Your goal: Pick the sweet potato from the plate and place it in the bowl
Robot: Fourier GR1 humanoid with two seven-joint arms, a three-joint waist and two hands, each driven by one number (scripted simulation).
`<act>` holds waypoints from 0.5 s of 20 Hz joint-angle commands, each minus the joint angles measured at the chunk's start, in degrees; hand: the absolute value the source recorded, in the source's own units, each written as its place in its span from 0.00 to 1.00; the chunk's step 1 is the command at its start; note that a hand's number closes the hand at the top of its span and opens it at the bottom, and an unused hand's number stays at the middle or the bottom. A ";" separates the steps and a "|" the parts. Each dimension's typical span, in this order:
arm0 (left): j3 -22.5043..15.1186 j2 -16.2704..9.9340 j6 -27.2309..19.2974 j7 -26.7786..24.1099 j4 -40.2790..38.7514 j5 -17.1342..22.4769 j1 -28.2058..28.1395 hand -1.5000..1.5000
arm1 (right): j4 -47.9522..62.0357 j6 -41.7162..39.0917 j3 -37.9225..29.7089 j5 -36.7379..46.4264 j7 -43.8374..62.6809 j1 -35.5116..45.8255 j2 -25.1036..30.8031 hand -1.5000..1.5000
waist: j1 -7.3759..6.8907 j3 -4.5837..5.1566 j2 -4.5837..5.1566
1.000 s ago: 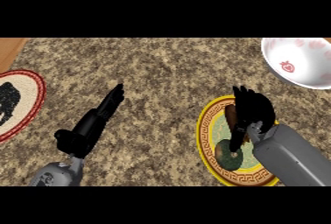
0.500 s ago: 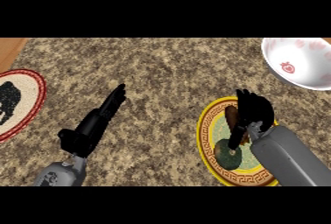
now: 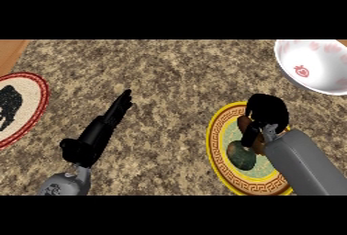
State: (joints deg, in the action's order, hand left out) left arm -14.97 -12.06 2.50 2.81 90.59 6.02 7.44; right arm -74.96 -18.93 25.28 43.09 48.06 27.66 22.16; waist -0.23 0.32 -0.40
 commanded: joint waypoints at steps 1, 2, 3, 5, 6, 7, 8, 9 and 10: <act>1.86 0.10 1.48 -1.11 -1.87 -1.01 -0.48 0.50 | 3.32 3.02 -1.09 5.06 -5.00 -1.23 -0.16 1.00 | 0.05 -0.32 0.43; -0.80 2.28 -0.24 1.82 2.13 -2.40 -1.75 0.50 | 3.12 1.91 -2.06 5.54 -4.95 -0.77 -0.50 1.00 | 0.01 -0.33 0.39; 0.17 3.32 -0.96 0.74 -1.50 -3.70 1.86 0.50 | 3.66 3.52 -1.13 7.14 -3.64 -0.86 -3.10 1.00 | 0.11 -0.33 0.42; 2.04 3.40 1.16 -3.79 -7.25 -3.57 2.82 0.50 | 3.93 1.81 -3.63 7.25 -6.38 0.38 -1.43 1.00 | 0.23 -0.31 0.44; 4.09 -0.57 3.42 0.38 -0.03 0.34 1.02 0.50 | 8.54 2.38 -2.80 5.73 -11.95 4.44 -1.55 1.00 | -0.50 -0.34 0.51; 0.36 2.72 0.28 2.23 0.40 -2.50 1.74 0.50 | 2.99 2.00 -1.18 3.98 -16.48 -0.02 0.79 1.00 | 0.04 -0.36 0.38; 1.68 2.52 0.32 3.34 0.13 -1.18 2.92 0.50 | 0.32 0.14 -1.05 0.80 -21.46 -0.66 1.98 1.00 | 0.35 -0.38 0.31; 2.48 1.40 0.98 0.96 -1.28 -1.35 1.89 0.50 | 1.00 -0.17 -0.96 -0.98 -27.04 -0.44 2.88 1.00 | 0.02 -0.39 0.52; 2.46 0.17 2.62 0.19 -0.70 -0.57 -0.04 0.50 | 0.26 -0.56 -0.51 -2.27 -32.22 -0.93 4.32 1.00 | -0.34 -0.41 0.52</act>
State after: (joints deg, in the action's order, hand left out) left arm -13.14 -10.67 3.71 3.52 89.58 4.70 8.73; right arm -72.89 -18.24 23.78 44.68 29.67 27.95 23.50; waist -0.28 0.08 -0.09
